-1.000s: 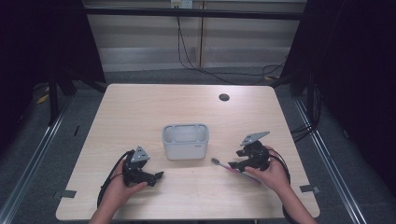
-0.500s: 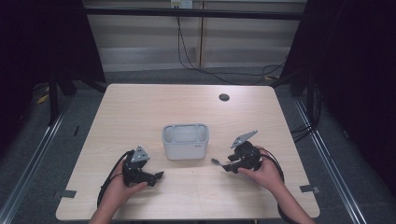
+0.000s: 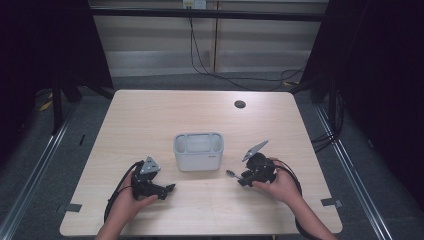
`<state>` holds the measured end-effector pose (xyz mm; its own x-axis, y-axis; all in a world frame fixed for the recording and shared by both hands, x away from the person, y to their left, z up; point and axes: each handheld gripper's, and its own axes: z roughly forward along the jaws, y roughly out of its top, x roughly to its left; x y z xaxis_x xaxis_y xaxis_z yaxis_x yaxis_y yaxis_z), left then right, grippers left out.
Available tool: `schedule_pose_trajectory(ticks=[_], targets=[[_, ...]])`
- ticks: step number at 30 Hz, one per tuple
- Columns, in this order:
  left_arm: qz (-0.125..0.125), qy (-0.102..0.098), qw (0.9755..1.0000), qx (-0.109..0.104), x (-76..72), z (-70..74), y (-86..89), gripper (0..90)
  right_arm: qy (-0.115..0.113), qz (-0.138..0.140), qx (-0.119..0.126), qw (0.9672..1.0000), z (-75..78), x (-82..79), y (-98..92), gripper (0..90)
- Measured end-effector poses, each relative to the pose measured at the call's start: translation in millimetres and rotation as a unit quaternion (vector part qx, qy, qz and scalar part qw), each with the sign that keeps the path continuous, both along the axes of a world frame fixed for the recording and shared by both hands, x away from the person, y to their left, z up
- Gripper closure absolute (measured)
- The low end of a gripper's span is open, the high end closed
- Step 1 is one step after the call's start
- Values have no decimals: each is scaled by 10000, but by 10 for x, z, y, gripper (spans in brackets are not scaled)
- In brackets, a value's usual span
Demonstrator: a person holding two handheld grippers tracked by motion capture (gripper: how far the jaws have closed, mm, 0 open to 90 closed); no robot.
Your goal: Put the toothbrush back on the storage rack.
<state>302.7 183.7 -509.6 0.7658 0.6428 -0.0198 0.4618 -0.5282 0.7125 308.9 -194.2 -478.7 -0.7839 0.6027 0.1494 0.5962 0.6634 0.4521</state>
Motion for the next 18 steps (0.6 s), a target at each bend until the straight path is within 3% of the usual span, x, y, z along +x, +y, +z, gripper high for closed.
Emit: schedule_pose_trajectory(ticks=[9, 12, 18], targets=[[6, 1, 10000, -6, -1, -1, -1, 68, 70, 10, -224, 9997, 21, 14, 67, 779], [-3, -1, 10000, 5, 0, 0, 0, 68, 168, -54, -188, 9997, 19, 35, 65, 822], [4, 1, 10000, -5, -1, 0, 0, 68, 141, -76, -393, 9991, 40, 19, 119, 833]])
